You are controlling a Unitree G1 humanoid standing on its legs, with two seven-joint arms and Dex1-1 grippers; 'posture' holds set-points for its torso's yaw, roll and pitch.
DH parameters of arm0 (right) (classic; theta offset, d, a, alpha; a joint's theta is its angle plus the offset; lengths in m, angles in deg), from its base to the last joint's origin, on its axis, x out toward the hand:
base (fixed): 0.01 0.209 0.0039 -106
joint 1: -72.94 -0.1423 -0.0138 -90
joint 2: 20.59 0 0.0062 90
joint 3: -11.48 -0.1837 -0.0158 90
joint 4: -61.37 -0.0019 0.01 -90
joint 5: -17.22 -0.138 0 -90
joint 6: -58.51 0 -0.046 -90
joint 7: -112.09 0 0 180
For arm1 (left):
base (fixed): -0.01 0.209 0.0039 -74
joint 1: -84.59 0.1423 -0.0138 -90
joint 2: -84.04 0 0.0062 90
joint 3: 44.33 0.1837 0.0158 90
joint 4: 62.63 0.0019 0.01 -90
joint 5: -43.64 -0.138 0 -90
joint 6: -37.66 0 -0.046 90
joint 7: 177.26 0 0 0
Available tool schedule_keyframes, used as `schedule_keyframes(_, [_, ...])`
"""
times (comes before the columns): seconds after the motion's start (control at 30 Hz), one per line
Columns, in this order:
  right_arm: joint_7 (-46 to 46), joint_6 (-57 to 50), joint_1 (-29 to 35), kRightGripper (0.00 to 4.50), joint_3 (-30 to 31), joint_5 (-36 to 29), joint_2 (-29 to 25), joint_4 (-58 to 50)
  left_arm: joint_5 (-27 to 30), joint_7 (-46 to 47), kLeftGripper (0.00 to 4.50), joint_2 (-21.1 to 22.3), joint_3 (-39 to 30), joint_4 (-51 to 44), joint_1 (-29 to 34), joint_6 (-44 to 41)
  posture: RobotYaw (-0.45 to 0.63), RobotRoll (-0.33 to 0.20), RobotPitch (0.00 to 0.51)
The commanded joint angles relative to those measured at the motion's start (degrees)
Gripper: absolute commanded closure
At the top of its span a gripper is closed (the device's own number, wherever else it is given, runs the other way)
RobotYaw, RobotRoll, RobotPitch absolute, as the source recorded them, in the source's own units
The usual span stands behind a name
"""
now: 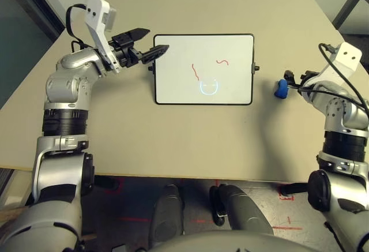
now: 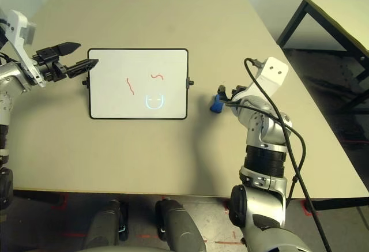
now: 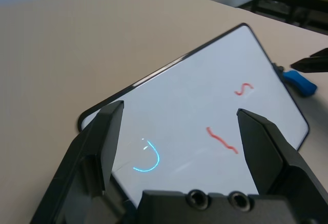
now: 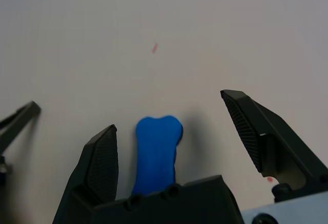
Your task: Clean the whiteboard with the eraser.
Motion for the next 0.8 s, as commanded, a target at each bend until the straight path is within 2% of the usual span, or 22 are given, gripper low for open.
schedule_keyframes(0.03, [0.4, -1.8, 0.5, 0.02, 0.1, 0.7, 0.7, -1.2, 0.4, -0.6, 0.00, -0.6, 1.6, -3.7, -0.5, -2.8, -0.05, 0.000, 0.101])
schedule_keyframes(0.2, [0.0, -2.5, 1.0, 0.02, 2.1, 1.9, 1.6, -1.3, 1.4, -2.0, 0.00, -1.1, 4.5, -9.2, -0.1, -7.8, -0.04, 0.000, 0.108])
schedule_keyframes(0.8, [-2.9, -1.8, 1.9, 0.02, 9.1, 6.6, 0.0, 2.3, 0.8, -2.1, 0.00, -1.9, 5.4, -10.9, 3.3, -10.1, 0.00, 0.000, 0.137])
